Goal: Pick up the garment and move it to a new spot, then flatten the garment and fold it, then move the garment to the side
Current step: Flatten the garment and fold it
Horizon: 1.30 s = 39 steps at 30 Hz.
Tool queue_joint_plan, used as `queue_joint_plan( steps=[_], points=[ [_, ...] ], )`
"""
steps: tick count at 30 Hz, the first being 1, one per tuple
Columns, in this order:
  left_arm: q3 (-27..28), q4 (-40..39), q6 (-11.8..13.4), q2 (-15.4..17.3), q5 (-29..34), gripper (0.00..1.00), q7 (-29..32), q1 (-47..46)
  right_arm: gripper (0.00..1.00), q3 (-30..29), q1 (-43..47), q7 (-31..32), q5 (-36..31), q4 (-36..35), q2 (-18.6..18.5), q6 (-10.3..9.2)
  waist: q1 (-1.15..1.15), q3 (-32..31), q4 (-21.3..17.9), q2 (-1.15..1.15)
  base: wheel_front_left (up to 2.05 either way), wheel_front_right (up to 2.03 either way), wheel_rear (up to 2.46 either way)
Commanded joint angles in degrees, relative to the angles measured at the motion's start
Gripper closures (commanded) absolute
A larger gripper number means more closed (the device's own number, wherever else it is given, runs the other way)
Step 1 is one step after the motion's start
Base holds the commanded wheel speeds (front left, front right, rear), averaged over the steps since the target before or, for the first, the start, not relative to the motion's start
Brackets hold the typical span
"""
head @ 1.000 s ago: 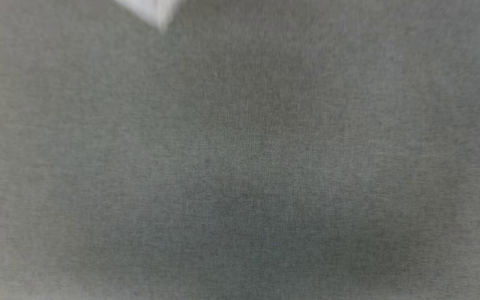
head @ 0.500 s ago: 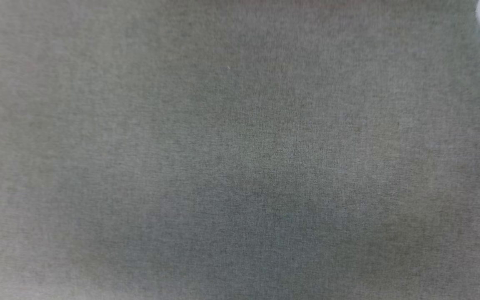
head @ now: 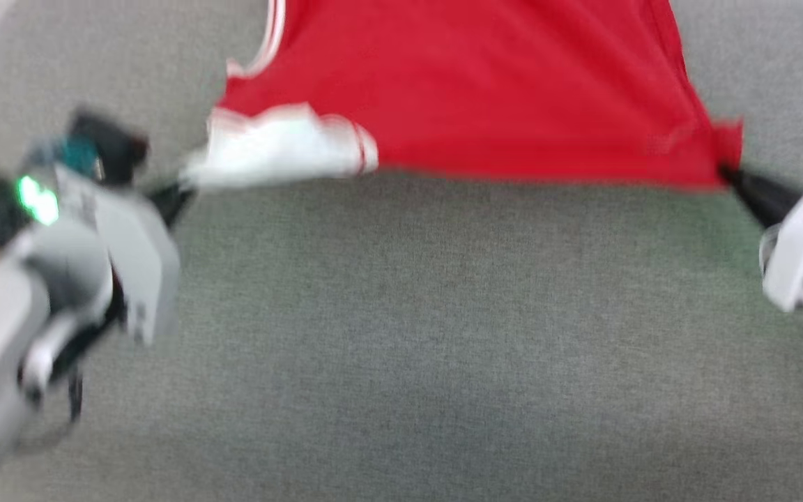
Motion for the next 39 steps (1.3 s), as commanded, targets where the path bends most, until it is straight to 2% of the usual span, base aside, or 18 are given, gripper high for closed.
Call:
queue_joint_plan(
  steps=[1, 7, 12, 17, 21, 24, 29, 32, 34, 39],
  points=[
    [-0.10, -2.57, 1.57, 1.50, -1.32, 1.00, 1.29, 3.09, 1.00, -0.85, 2.66, 1.17, 1.12, -1.28, -0.59, -0.10, 0.00, -2.35, 0.12, 0.00, 0.00, 0.00, 0.00],
    [-1.54, -18.29, 9.32, 9.04, -7.53, 1.00, 6.53, 18.62, 1.00, -5.91, 17.92, 8.91, 5.13, -9.40, -2.15, -0.10, 0.00, -4.64, 0.25, 0.00, 0.00, 0.00, 0.00],
    [-3.10, -26.45, 14.51, 11.76, -12.34, 1.00, 7.79, 28.48, 1.00, -9.32, 28.76, 15.14, 7.73, -15.48, -2.52, -0.10, 0.00, -5.31, 0.18, 0.00, 0.00, 0.00, 0.00],
    [-4.59, -30.56, 18.66, 12.82, -16.33, 1.00, 9.21, 35.05, 1.00, -12.69, 37.36, 20.67, 8.46, -20.42, -2.36, -0.10, 0.00, -5.55, 0.12, 0.00, 0.00, 0.00, 0.00],
    [-5.28, -33.65, 20.38, 13.53, -17.68, 1.00, 10.15, 37.30, 1.00, -15.99, 41.57, 23.84, 8.44, -24.08, -1.98, -0.10, 0.00, -5.07, -0.14, 0.00, 0.00, 0.00, 0.00],
    [-4.07, -34.49, 21.25, 14.89, -16.98, 1.00, 9.52, 36.50, 1.00, -19.18, 42.61, 23.85, 7.02, -26.22, -0.65, -0.10, 0.00, -4.51, -0.41, 0.00, 0.00, 0.00, 0.00],
    [-0.60, -35.02, 20.59, 17.63, -14.21, 1.00, 9.16, 31.38, 1.00, -23.41, 38.63, 22.28, 3.43, -28.55, 1.57, -0.10, 0.00, -3.61, -0.92, 0.00, 0.00, 0.00, 0.00],
    [1.31, -34.06, 18.73, 18.29, -12.50, 1.00, 10.01, 26.57, 1.00, -23.71, 34.85, 21.42, 1.26, -28.39, 2.78, -0.10, 0.00, -2.77, -1.49, 0.00, 0.00, 0.00, 0.00],
    [2.07, -32.80, 16.72, 17.86, -11.04, 1.00, 10.69, 22.80, 1.00, -23.14, 31.48, 20.79, -0.11, -27.60, 3.47, -0.10, 0.00, -2.11, -1.81, 0.00, 0.00, 0.00, 0.00],
    [2.31, -24.46, 9.47, 13.57, -6.91, 1.00, 12.26, 11.57, 1.00, -20.29, 22.89, 19.07, -3.09, -23.36, 4.85, -0.10, 0.00, -0.10, -2.41, 0.00, 0.00, 0.00, 0.00]
  ],
)
